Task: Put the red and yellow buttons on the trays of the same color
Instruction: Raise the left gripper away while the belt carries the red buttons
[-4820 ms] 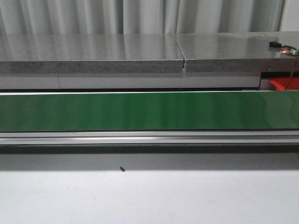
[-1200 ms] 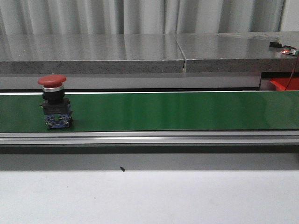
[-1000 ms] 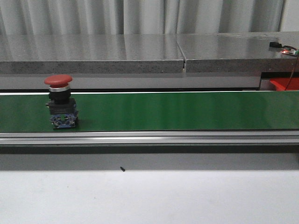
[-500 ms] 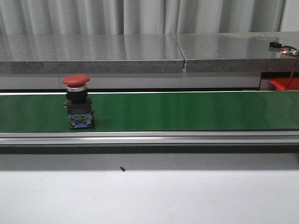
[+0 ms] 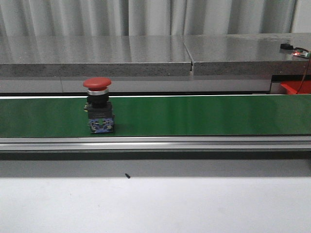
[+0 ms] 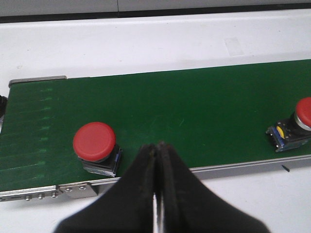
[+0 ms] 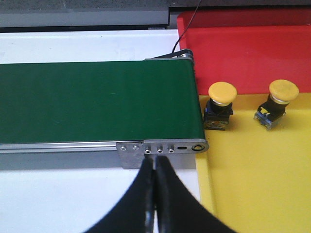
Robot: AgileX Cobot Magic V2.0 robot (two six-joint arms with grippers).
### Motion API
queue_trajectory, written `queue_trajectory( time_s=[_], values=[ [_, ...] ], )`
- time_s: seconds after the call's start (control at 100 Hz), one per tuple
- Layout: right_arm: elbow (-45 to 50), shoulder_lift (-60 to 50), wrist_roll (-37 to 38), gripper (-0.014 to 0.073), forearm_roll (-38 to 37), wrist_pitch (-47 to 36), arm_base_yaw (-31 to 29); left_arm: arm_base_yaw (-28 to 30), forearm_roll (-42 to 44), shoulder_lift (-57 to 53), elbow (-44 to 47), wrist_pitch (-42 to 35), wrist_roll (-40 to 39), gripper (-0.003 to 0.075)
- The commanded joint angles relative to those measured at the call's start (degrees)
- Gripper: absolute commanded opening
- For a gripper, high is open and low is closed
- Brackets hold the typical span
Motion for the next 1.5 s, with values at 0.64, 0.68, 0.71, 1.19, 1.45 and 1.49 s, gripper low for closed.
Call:
queue_trajectory(
  time_s=[0.64, 0.68, 0.71, 1.19, 1.45, 1.49],
  values=[
    [-1.48, 0.38, 0.03, -0.0059, 2.04, -4.62, 0.1, -1.55, -1.8, -28.3, 11.97, -5.12, -0.99, -0.0019],
    [-1.48, 0.38, 0.03, -0.0059, 2.08, -4.62, 0.1, -1.55, -2.02, -29.65, 12.41, -4.68, -0.99, -0.0019],
    [-1.48, 0.38, 0.03, -0.0059, 2.08, -4.62, 0.1, -1.55, -2.02, -30.54, 12.72, -4.57, -0.99, -0.0019],
    [-6.23, 5.4, -2.49, -0.0059, 2.37, -3.65, 2.47, -1.55, -2.16, -38.27, 14.58, -4.18, -0.99, -0.0019],
    [-15.11, 16.87, -2.91, -0.0057, 2.73, -1.43, 8.23, -1.55, -2.16, -38.27, 14.58, -4.18, -0.99, -0.0019],
    [-17.06, 19.28, -2.91, -0.0053, 2.81, -1.13, 9.97, -1.55, -2.16, -38.27, 14.58, -4.18, -0.99, -0.0019]
  ],
)
